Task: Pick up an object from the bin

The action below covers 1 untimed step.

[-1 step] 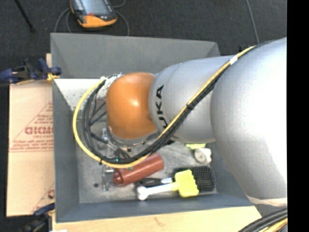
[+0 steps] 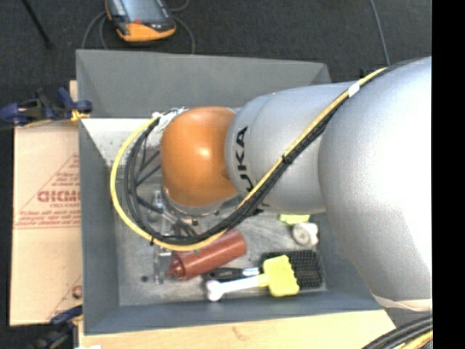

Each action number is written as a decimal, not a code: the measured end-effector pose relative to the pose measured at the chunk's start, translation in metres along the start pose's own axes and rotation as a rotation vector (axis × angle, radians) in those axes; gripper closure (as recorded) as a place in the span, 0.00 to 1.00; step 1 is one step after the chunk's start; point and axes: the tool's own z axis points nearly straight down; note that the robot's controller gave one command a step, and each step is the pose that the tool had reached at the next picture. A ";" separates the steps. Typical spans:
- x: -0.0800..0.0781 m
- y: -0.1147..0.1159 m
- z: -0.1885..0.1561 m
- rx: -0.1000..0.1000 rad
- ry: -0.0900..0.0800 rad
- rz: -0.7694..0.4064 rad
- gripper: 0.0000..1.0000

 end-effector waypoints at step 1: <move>0.019 -0.039 0.040 -0.002 -0.007 -0.178 0.00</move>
Offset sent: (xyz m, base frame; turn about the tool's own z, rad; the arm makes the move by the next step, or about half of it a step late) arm -0.0235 -0.0952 -0.0267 -0.2460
